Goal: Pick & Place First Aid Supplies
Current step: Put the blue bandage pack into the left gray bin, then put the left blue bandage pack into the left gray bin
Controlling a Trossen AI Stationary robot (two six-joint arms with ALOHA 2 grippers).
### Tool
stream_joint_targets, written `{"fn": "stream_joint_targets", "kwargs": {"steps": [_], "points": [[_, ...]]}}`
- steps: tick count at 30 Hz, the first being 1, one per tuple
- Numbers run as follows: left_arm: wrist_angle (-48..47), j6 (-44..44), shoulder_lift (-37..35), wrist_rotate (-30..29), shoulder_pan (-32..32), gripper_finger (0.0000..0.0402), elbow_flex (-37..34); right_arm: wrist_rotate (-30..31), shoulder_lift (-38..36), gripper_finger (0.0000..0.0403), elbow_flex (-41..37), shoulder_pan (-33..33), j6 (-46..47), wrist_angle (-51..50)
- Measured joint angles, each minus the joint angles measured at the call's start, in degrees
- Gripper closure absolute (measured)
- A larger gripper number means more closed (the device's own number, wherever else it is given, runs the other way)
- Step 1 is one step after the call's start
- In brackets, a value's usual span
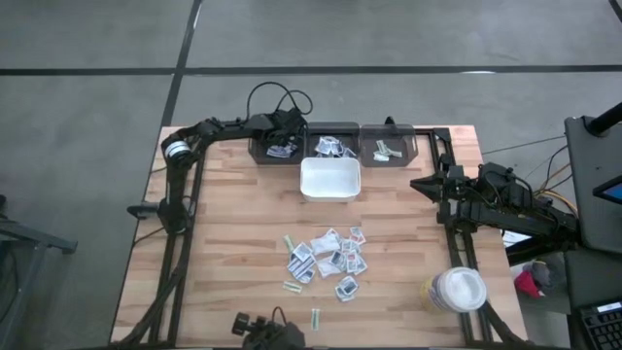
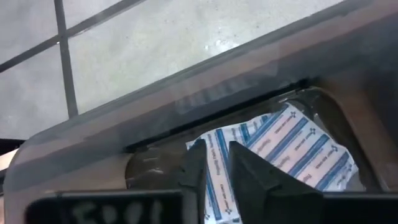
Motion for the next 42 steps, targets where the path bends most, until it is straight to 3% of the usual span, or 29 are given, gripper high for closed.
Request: {"fn": "stream_joint_targets", "kwargs": {"steps": [4, 10, 19, 31, 42], "points": [[-5.6, -0.1, -1.5, 1.6, -0.1, 0.0306, 2.0, 0.0, 0.0, 0.0364, 0.0, 0.0, 0.0, 0.0], [-20.1, -1.4, -4.9, 12.1, -1.7, 0.0303, 8.7, 0.0, 0.0, 0.0364, 0.0, 0.0, 0.0, 0.0], [-36.6, -8.6, -9.7, 18.0, -11.4, 0.0305, 13.0, 0.0, 0.0, 0.0364, 0.0, 0.0, 0.0, 0.0], [-36.3, -22.6, -12.0, 20.4, -32.5, 0.0305, 12.5, 0.0, 0.0, 0.0364, 0.0, 0.0, 0.0, 0.0], [-25.2, -40.5, -11.0, 20.4, -46.9, 0.0305, 12.5, 0.0, 0.0, 0.0364, 0.0, 0.0, 0.0, 0.0]]}}
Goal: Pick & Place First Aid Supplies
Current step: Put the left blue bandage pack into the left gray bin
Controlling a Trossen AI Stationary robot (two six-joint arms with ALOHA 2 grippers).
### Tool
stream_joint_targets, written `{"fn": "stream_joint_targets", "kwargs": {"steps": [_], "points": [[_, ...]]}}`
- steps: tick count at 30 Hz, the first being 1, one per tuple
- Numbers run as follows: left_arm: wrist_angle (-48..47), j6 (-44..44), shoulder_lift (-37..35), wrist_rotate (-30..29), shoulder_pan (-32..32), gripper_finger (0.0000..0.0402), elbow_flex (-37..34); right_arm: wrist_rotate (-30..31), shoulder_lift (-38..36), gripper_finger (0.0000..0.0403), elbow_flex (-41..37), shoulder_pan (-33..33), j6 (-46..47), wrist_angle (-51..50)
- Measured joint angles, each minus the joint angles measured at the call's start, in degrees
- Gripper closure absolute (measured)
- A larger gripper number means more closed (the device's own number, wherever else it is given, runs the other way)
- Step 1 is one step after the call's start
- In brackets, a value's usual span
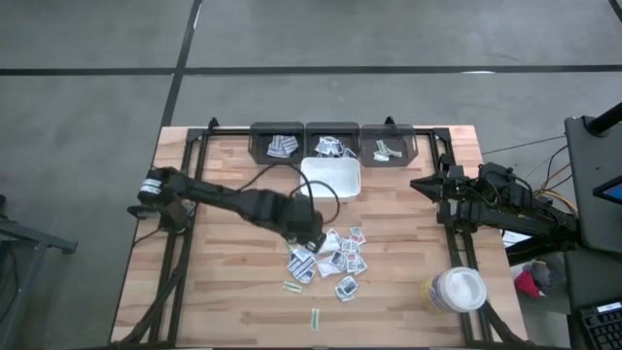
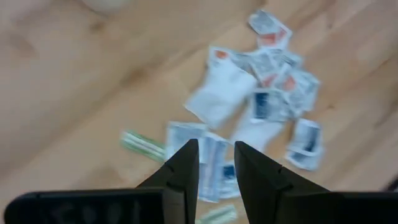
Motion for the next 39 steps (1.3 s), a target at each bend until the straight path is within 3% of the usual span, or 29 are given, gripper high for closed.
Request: {"fn": "stream_joint_targets", "kwargs": {"steps": [15, 28, 39], "points": [[3.7, -25.9, 4.5, 3.0, -6.5, 0.0305, -2.7, 0.0, 0.0, 0.0364, 0.0, 0.0, 0.0, 0.0], [8.4, -31.8, 5.2, 11.4, -7.0, 0.0305, -12.2, 0.0, 0.0, 0.0364, 0.0, 0.0, 0.0, 0.0], [14.7, -33.5, 5.2, 12.0, -7.0, 0.0305, -19.1, 0.0, 0.0, 0.0364, 0.0, 0.0, 0.0, 0.0]]}}
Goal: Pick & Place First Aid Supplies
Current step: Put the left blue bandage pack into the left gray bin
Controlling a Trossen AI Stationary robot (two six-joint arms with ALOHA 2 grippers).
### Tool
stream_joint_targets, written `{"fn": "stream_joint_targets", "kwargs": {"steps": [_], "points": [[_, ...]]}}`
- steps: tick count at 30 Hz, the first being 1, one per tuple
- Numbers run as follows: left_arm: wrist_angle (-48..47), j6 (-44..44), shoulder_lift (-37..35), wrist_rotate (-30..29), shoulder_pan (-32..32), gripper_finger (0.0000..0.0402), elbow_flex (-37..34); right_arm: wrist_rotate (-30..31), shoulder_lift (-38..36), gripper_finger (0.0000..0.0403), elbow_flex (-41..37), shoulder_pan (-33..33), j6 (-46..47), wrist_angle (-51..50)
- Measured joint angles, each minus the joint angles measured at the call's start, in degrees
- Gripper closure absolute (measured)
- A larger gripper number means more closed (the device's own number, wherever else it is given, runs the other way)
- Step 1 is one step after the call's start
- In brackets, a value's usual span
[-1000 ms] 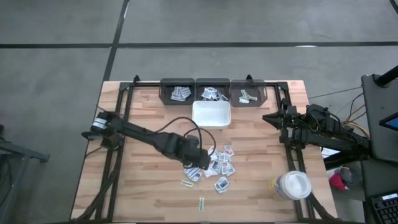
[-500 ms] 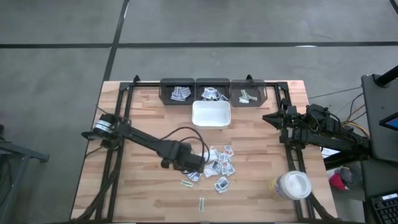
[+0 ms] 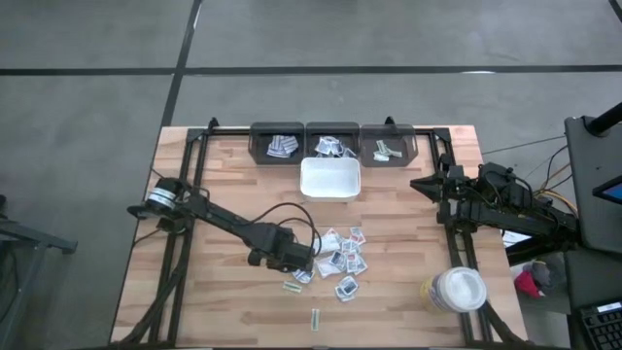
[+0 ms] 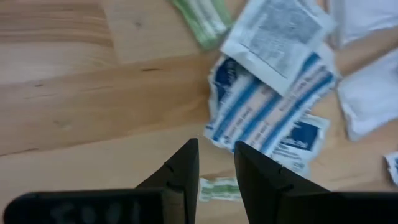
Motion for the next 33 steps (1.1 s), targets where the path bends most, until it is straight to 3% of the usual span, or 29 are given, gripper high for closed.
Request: {"fn": "stream_joint_targets", "kwargs": {"steps": [9, 17, 33], "points": [[2.0, 0.0, 0.0, 0.0, 0.0, 0.0305, -1.9, 0.0, 0.0, 0.0364, 0.0, 0.0, 0.0, 0.0], [10.1, -0.1, 0.0, 0.0, 0.2, 0.0303, -5.6, 0.0, 0.0, 0.0364, 0.0, 0.0, 0.0, 0.0], [11.1, -0.2, 0.0, -2.3, 0.3, 0.0311, -6.1, 0.0, 0.0, 0.0364, 0.0, 0.0, 0.0, 0.0]]}}
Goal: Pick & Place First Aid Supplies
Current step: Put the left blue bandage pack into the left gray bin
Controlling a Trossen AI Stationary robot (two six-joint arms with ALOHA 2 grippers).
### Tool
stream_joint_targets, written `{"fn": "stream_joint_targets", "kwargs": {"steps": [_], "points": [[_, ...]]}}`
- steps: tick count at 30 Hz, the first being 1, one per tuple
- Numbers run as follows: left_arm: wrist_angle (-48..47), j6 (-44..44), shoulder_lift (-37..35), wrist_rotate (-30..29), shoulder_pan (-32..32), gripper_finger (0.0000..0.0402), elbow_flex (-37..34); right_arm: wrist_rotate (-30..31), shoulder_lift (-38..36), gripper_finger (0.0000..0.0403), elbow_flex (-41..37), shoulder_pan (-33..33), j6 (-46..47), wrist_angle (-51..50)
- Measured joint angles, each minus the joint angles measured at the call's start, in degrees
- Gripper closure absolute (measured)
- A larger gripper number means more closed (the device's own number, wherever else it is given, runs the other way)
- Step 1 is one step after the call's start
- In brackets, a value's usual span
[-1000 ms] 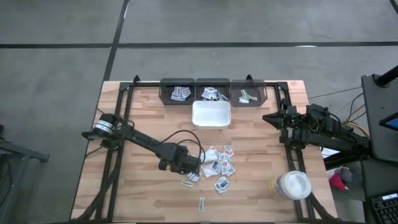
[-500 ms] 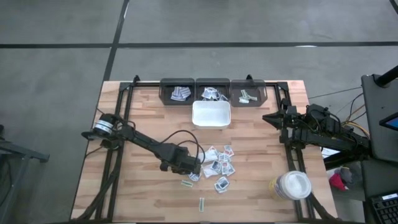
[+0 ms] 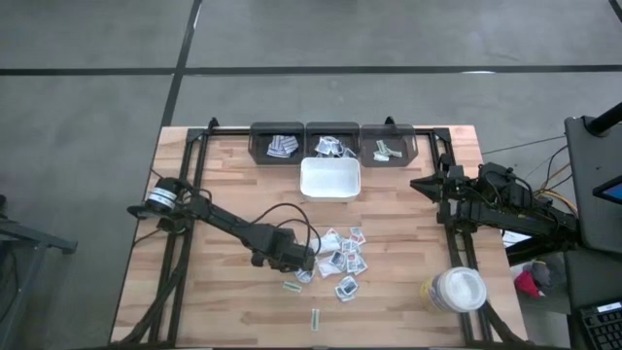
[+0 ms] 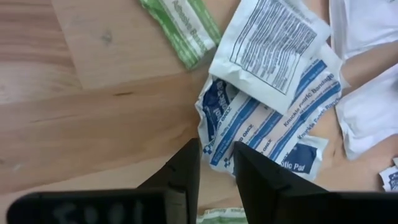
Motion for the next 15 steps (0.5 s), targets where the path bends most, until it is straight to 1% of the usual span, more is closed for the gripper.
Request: {"fn": "stream_joint_targets", "kwargs": {"steps": [6, 11, 13, 15], "points": [[0.0, 0.2, 0.0, -1.0, 0.0, 0.0338, -0.1, 0.0, 0.0, 0.0364, 0.0, 0.0, 0.0, 0.0], [0.0, 0.6, 0.0, -3.9, 0.1, 0.0373, -0.1, 0.0, 0.0, 0.0364, 0.0, 0.0, 0.0, 0.0], [0.0, 1.5, 0.0, -4.2, 0.1, 0.0391, -0.1, 0.0, 0.0, 0.0364, 0.0, 0.0, 0.0, 0.0], [0.0, 2.4, 0.0, -4.2, 0.1, 0.0398, -0.1, 0.0, 0.0, 0.0364, 0.0, 0.0, 0.0, 0.0]]}}
